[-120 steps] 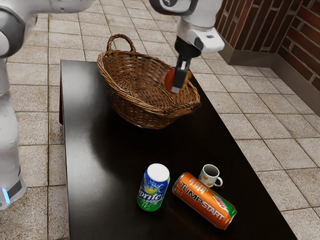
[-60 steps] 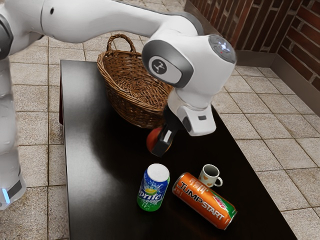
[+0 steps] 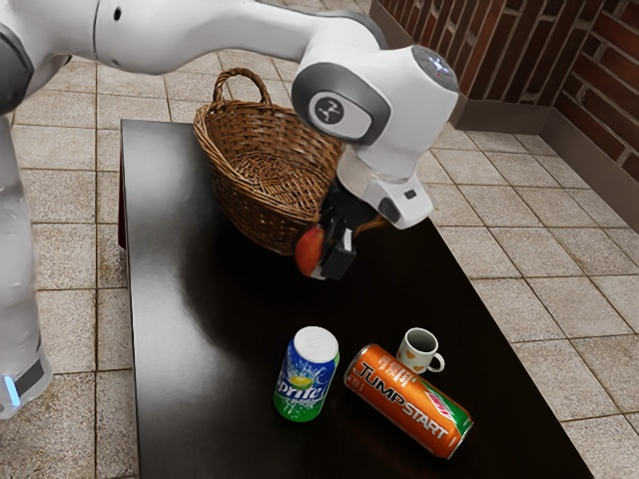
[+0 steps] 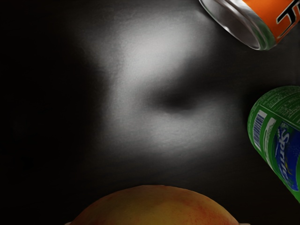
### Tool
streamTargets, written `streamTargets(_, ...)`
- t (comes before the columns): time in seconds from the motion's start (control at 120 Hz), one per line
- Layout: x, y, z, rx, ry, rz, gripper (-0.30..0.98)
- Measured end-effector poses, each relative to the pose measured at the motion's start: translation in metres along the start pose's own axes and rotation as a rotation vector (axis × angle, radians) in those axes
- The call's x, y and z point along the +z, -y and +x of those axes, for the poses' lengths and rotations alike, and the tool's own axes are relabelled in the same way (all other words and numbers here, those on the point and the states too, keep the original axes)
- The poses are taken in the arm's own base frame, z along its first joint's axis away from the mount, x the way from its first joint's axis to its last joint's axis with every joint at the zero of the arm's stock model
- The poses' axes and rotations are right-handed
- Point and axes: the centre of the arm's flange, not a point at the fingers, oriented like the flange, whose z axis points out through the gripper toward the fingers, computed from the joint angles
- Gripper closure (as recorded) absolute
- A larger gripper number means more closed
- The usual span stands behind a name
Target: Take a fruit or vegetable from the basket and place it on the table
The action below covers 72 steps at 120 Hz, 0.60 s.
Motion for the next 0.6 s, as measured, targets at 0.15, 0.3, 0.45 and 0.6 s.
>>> streamTargets(0.15,0.007,0.018,0.004,-0.044,0.016,-0.012,0.20)
streamTargets(0.3,0.007,0.017,0.004,-0.046,0.016,-0.016,0.07)
streamTargets(0.45,0.004,0.020,0.007,-0.049,0.009,-0.013,0.02)
streamTargets(0.6,-0.082,0.075,0.015,-0.081,-0.194,0.074,0.01)
